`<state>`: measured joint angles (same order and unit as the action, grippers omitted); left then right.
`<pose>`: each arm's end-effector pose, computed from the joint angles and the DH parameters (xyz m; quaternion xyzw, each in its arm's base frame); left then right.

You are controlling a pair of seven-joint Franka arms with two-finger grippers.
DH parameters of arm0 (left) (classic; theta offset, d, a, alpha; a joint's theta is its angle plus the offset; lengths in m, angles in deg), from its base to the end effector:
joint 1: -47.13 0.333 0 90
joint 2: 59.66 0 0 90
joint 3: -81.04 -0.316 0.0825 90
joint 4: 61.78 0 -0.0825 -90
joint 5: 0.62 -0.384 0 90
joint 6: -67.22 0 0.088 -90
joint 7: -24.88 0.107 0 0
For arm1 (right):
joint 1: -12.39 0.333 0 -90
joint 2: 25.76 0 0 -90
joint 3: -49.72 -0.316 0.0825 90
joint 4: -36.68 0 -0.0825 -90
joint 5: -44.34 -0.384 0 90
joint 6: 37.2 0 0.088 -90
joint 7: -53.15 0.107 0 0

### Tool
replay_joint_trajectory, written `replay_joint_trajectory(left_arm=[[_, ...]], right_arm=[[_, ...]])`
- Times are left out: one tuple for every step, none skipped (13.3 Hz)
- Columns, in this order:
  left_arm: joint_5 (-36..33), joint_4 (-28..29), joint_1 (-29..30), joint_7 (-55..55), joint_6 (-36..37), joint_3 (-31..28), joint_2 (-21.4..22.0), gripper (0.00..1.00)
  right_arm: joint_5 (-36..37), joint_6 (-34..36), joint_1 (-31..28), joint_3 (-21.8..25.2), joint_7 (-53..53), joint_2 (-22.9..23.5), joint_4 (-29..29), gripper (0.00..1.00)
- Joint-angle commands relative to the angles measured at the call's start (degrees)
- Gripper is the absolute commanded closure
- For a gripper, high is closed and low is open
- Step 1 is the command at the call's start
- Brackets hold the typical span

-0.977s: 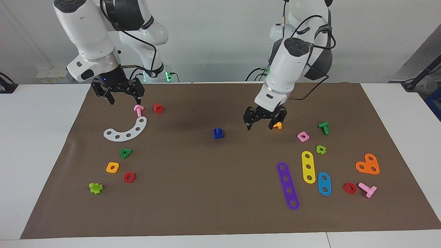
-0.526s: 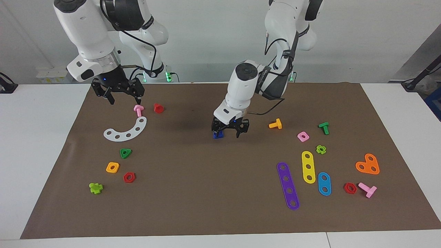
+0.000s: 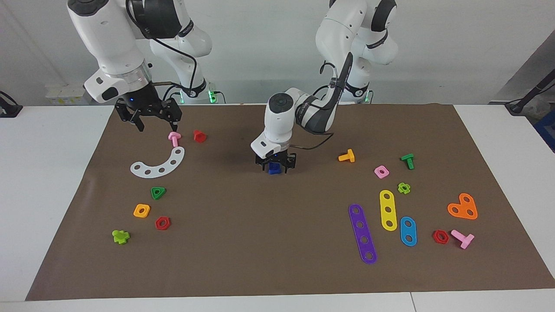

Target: Unscrew and place screws in storage area

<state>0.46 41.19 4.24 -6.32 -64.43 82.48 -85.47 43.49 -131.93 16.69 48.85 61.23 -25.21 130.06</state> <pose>0.4700 -0.4578 0.3030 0.9939 -0.1069 0.0121 0.0254 0.5613 0.0522 0.5984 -0.9996 0.0260 -0.0061 0.0082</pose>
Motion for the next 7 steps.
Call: replay_joint_trajectory(left_arm=[[-1.35,3.20,-1.22,-0.18,-0.97,-0.92,2.34,0.22],[-1.35,3.20,-1.31,-0.17,-0.54,-0.92,2.43,0.29],[-1.35,3.12,-1.23,-0.17,-0.53,-0.92,2.43,0.38],[-1.35,3.03,-1.23,-0.17,-0.44,-0.92,2.43,0.42],[-1.35,2.85,-1.14,-0.17,-0.44,-1.00,2.43,0.46],[-1.35,2.68,-1.14,-0.17,-0.27,-1.01,2.34,0.54],[-1.35,2.42,-0.96,-0.17,0.25,-1.01,2.34,0.60]], right_arm=[[-1.61,0.69,-0.70,-0.11,-1.57,-0.46,-0.04,0.00],[-1.61,0.69,-0.70,-0.11,-1.57,-0.46,-0.04,0.00],[-1.61,0.69,-0.70,-0.19,-1.57,-0.46,-0.04,0.00],[-1.61,0.69,-0.70,-0.19,-1.57,-0.46,-0.04,0.00],[-1.61,0.69,-0.70,-0.19,-1.57,-0.46,-0.04,0.00],[-1.61,0.69,-0.70,-0.19,-1.57,-0.46,-0.04,0.00],[-1.61,0.69,-0.70,-0.19,-1.57,-0.46,-0.04,0.00]])
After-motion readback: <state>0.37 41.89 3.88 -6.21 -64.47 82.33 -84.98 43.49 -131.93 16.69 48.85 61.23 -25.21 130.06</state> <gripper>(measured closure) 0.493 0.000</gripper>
